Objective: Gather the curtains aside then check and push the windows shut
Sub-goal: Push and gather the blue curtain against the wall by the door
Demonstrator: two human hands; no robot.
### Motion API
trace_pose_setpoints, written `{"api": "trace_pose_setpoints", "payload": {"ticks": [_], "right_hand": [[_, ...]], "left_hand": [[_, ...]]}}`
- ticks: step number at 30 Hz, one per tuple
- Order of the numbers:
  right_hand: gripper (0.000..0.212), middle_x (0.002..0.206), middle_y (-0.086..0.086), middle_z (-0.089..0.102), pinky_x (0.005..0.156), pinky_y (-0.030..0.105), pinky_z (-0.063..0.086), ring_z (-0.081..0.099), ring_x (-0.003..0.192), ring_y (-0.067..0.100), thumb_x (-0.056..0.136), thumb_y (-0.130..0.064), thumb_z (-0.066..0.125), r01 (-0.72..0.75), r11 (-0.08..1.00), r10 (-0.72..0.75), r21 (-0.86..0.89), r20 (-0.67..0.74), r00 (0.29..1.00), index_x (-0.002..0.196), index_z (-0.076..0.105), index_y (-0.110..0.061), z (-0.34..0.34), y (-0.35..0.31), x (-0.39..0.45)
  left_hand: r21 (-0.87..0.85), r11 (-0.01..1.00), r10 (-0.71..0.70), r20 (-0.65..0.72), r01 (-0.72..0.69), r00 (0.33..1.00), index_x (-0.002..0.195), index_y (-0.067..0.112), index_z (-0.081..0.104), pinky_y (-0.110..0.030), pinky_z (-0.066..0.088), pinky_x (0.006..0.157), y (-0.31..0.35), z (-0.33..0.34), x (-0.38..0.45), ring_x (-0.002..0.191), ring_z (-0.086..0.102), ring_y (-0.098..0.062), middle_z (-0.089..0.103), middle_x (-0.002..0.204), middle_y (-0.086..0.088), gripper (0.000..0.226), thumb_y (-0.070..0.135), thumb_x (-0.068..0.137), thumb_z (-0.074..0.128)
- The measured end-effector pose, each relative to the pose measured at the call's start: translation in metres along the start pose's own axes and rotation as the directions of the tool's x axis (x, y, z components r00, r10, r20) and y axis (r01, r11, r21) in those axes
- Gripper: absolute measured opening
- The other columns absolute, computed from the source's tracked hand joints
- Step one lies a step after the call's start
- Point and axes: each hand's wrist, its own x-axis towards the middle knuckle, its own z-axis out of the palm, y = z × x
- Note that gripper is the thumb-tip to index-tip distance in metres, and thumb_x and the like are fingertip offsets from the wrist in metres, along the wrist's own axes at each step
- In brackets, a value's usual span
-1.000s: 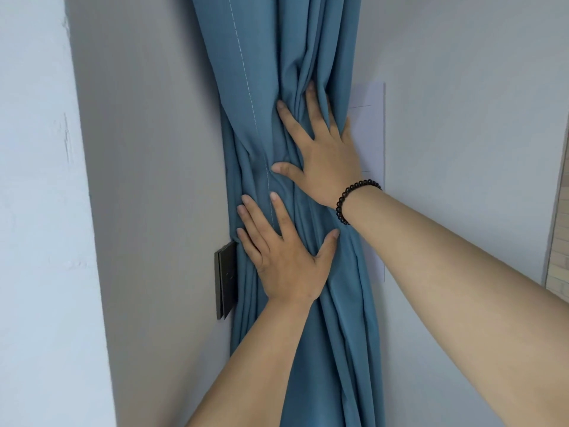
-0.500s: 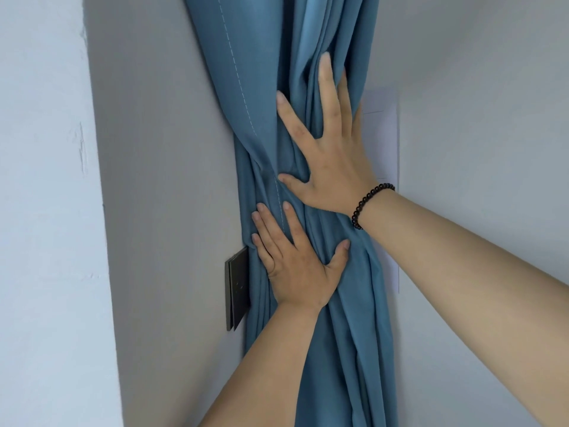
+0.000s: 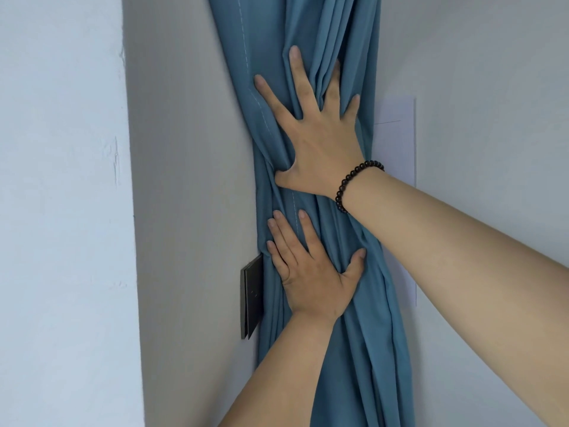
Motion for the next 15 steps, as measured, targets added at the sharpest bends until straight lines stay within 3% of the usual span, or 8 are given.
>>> {"api": "trace_pose_setpoints", "payload": {"ticks": [10,15], "right_hand": [[0.126,0.157,0.009,-0.023,0.098,0.081,0.004,-0.01,0.14,0.051,0.061,-0.057,0.077,-0.147,0.977,0.186,-0.153,0.282,0.941,0.149,-0.013,-0.041,-0.001,-0.003,0.033],[0.122,0.157,0.006,-0.025,0.097,0.082,0.001,-0.013,0.14,0.05,0.062,-0.059,0.071,-0.145,0.98,0.177,-0.136,0.265,0.948,0.147,-0.015,-0.043,0.004,0.0,0.029]], "left_hand": [[0.067,0.998,0.011,0.036,-0.013,0.999,0.151,-0.001,0.007,-0.046,-0.011,0.118,0.003,-0.005,0.002,0.147,-0.004,-0.035,-0.002,0.158,-0.026,0.11,0.078,0.078,0.028],[0.087,0.996,0.03,0.026,-0.032,0.999,0.151,-0.002,0.009,-0.045,-0.012,0.117,0.002,-0.006,0.002,0.147,-0.004,-0.035,0.0,0.158,-0.027,0.106,0.075,0.08,0.023]]}}
